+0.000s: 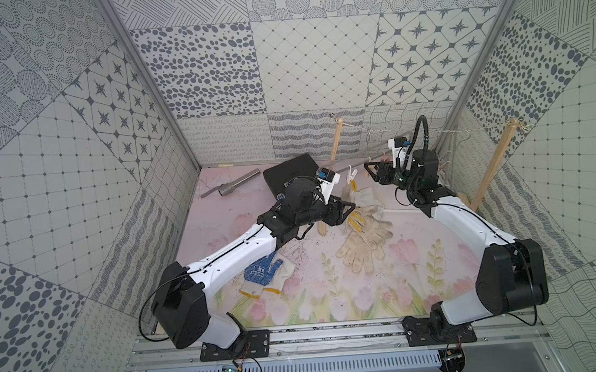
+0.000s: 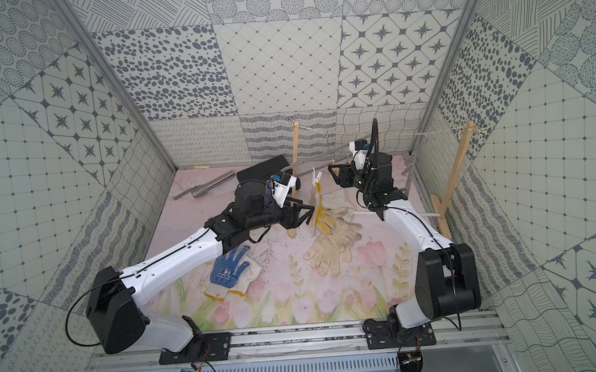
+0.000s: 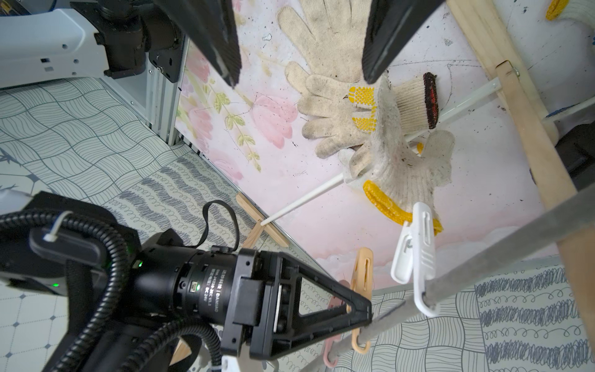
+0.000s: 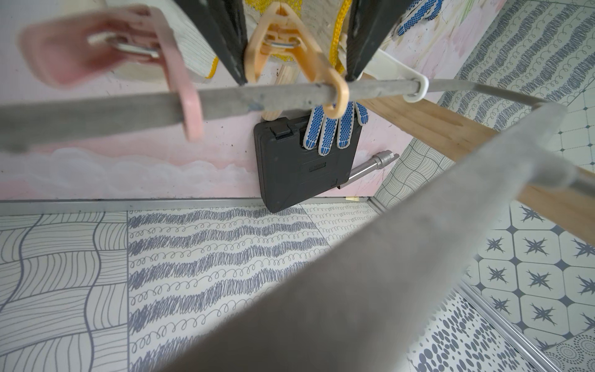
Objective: Clip the gloves onto a hanger to dry
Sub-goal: Open the clamp at the hanger.
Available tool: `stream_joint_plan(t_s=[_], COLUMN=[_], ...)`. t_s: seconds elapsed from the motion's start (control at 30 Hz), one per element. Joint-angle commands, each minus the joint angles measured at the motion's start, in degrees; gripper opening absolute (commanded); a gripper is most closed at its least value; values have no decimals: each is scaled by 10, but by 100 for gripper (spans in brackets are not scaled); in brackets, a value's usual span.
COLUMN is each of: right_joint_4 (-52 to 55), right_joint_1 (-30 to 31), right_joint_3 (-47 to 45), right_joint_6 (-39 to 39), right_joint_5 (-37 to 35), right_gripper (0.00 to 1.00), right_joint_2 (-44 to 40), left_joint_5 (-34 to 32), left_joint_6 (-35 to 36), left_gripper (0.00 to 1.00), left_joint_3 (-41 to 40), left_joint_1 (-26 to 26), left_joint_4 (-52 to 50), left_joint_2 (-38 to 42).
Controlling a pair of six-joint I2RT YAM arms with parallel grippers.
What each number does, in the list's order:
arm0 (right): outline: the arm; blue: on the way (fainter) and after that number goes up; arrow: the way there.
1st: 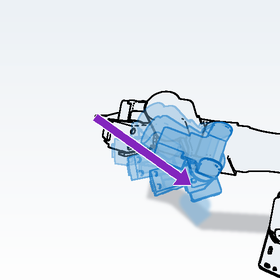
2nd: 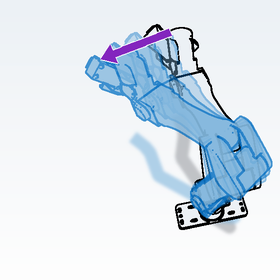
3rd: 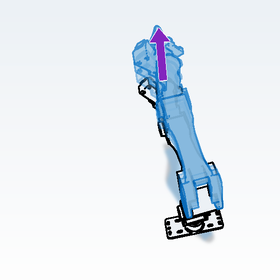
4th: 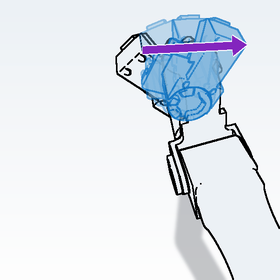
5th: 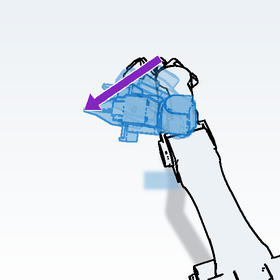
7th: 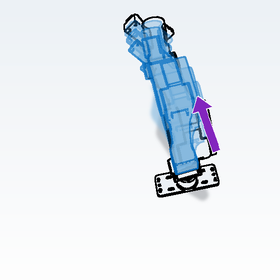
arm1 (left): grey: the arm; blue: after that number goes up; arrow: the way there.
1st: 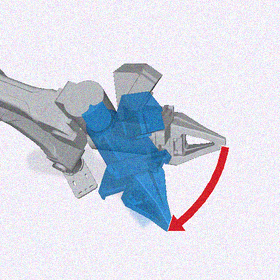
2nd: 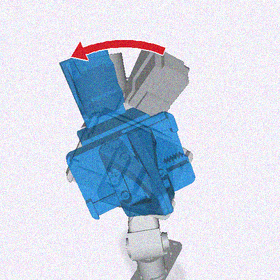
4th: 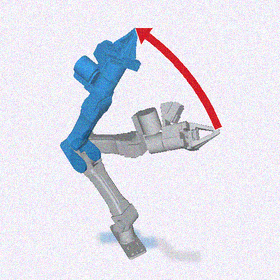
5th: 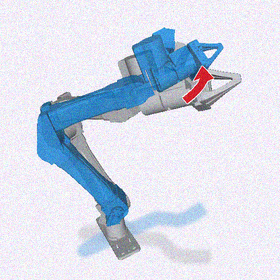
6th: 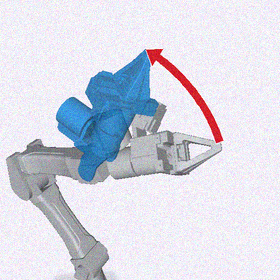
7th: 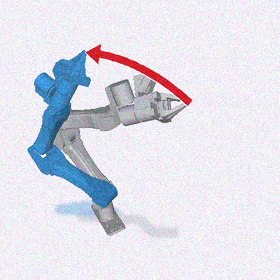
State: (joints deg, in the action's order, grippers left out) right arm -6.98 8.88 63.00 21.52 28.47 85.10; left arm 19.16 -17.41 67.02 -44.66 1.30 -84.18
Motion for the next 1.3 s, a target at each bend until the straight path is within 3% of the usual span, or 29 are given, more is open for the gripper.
stream_joint_plan(t_s=[0.0, 0.37, 0.93, 1.07, 1.27], right_joint_4=[-36, -55, -32, -30, -11], right_joint_1=[0, 0, 0, 0, 0], right_joint_3=[15, 14, -1, -13, -13], right_joint_6=[-13, -18, -46, -46, -55], right_joint_5=[15, 22, 25, 20, 14], right_gripper=[46, 39, 20, 14, 15], right_joint_2=[14, 30, 0, -11, -32], left_joint_5=[9, 7, 10, -42, -107], left_joint_6=[16, 18, 21, 29, 20], left_gripper=[62, 61, 61, 61, 66], left_joint_3=[4, 7, -19, -35, -91], left_joint_1=[1, 1, 0, -21, -64], left_joint_4=[-3, -9, -26, -58, -74], left_joint_2=[5, 4, 8, 8, 34])
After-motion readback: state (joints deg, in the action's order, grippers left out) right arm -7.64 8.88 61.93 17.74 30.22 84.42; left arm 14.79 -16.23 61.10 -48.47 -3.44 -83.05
